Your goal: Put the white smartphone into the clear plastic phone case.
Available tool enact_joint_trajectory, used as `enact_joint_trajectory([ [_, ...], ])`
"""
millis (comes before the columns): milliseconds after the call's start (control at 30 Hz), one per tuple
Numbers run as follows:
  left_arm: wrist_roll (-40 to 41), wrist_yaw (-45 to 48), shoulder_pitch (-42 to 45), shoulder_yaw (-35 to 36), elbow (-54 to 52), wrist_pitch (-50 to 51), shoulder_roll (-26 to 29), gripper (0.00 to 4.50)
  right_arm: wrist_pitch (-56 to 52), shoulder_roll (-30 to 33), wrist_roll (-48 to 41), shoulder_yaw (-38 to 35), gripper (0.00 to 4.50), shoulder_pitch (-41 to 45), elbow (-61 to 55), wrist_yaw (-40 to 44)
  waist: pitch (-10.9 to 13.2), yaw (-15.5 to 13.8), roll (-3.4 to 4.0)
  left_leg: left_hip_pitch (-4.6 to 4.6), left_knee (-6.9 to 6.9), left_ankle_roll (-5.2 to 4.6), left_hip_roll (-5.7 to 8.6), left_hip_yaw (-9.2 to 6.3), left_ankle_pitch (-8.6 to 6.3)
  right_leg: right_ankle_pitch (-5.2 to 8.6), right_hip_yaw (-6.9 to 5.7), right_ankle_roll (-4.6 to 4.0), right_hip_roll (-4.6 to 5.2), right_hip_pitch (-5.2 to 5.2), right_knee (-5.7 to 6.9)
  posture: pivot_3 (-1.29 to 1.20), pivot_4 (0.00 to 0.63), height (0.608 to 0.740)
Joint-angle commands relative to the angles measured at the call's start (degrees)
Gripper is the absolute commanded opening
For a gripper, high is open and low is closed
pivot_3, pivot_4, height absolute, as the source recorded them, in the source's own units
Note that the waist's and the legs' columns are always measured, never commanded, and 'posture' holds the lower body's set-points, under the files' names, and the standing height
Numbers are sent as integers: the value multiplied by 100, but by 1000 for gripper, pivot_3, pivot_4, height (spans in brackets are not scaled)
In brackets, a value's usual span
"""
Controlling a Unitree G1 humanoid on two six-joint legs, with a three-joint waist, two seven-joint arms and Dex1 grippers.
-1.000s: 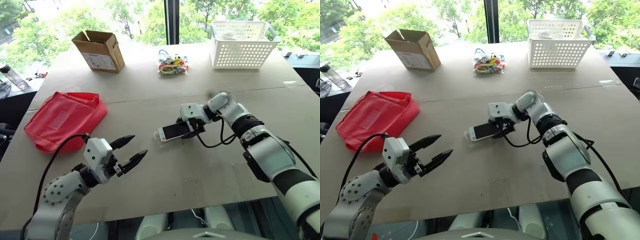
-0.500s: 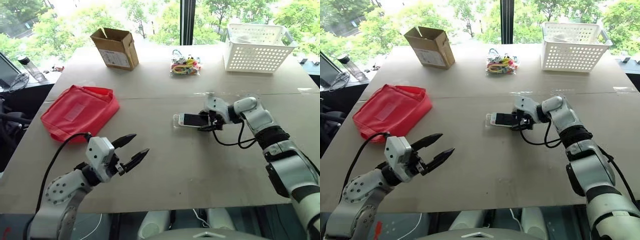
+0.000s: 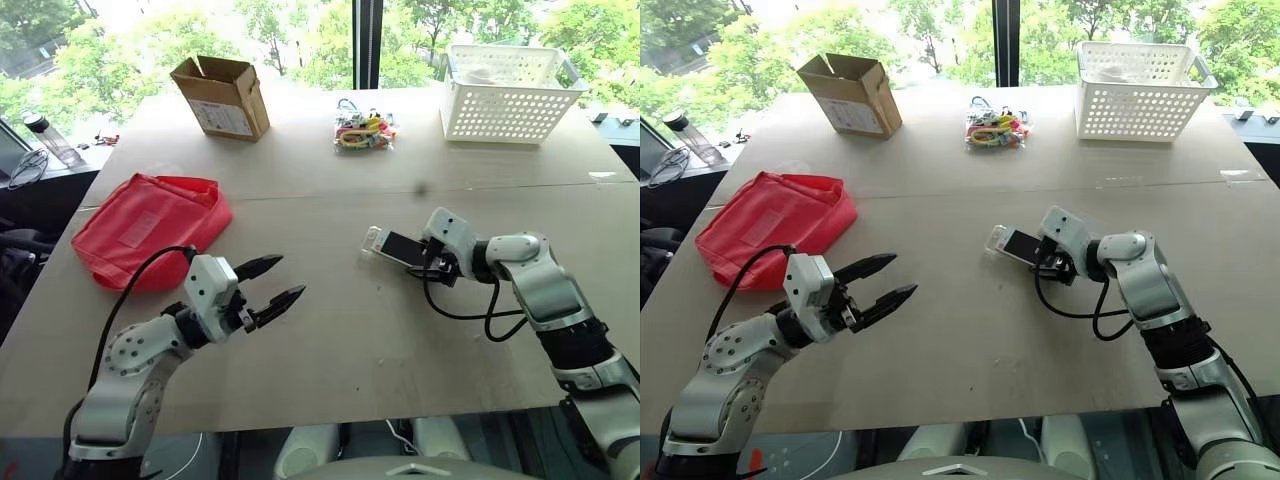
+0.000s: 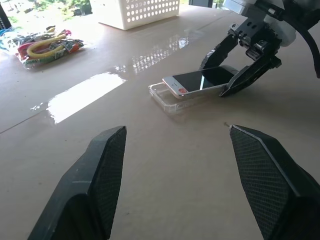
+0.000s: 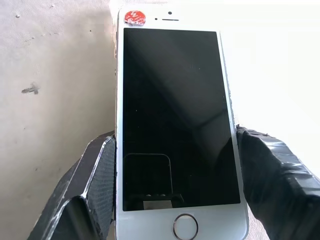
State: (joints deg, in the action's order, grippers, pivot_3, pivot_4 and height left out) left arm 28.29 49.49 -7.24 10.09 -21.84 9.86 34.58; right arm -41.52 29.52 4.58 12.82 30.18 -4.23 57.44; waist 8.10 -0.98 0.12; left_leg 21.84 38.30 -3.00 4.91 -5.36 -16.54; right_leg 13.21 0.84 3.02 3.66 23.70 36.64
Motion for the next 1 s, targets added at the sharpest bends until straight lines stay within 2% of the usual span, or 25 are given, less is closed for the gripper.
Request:
enact_joint_trajectory([
  [33,20,66,81,-16,-51,-25,47,3369,162,126,10,79,4441,104,157,-159,1,27,-1,1,-1,0,0,0,0,0,0,0,0,0,0,0,150,733],
  [500,47,70,-40,70,-211,52,108,3369,75,558,-574,-37,4441,23,-80,-99,6,28,-1,4,-4,0,-4,3,0,0,4,0,-2,2,-2,0,150,733],
  [567,52,74,-17,73,-204,60,121,3369,94,580,-654,-24,3551,17,-58,-86,7,29,-2,4,-5,0,-5,3,0,0,4,0,-2,3,-2,0,150,733],
  [633,49,85,-12,78,-195,56,142,3369,167,618,-705,7,2990,26,-43,-45,7,29,-2,4,-5,0,-5,3,0,0,5,0,-2,3,-2,0,150,733],
  [1000,1,140,-27,72,-152,10,208,3369,350,940,-950,-19,2987,180,-44,224,12,28,-1,7,-6,0,-5,3,0,0,5,0,-2,5,-3,0,150,733],
])
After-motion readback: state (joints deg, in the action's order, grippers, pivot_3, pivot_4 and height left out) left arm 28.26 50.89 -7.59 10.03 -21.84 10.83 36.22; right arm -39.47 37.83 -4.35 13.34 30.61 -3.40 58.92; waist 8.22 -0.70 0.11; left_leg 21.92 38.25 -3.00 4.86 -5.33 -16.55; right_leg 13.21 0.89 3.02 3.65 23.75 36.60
